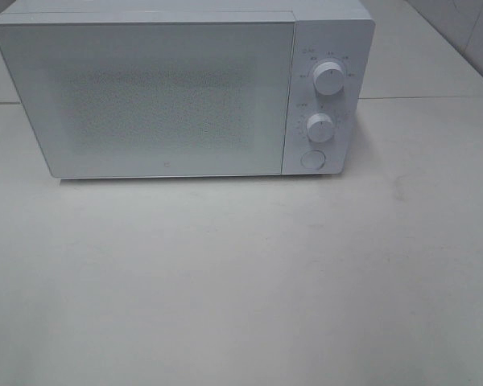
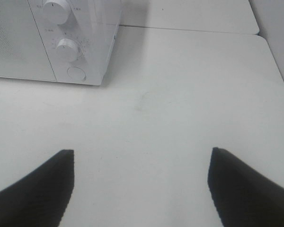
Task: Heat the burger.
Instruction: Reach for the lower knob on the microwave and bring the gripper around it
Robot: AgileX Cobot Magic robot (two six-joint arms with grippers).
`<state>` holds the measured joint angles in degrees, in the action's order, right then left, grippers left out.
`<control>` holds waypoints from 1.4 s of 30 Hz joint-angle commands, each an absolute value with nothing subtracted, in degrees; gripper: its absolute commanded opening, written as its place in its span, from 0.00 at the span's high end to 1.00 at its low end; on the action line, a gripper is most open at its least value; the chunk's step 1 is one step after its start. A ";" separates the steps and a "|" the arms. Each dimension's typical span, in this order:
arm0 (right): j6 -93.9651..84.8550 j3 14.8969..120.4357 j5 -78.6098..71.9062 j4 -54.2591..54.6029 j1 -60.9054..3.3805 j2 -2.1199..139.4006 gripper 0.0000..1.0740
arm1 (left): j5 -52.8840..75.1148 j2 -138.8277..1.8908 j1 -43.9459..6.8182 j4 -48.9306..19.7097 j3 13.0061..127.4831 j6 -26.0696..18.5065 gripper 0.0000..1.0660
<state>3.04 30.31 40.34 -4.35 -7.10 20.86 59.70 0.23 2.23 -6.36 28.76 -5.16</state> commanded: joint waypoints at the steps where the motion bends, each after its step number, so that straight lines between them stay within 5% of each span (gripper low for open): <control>1: 3.21 30.77 35.75 -4.35 -6.76 24.69 0.30 | 59.53 1.55 2.46 -6.53 28.53 -5.33 0.08; 42: 3.50 26.87 -11.80 -3.95 -6.88 60.05 0.30 | 59.53 1.55 2.46 -6.53 28.53 -5.33 0.08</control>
<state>3.15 28.59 -5.44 -4.01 -7.05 58.27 59.70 0.23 2.23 -6.36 28.76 -5.16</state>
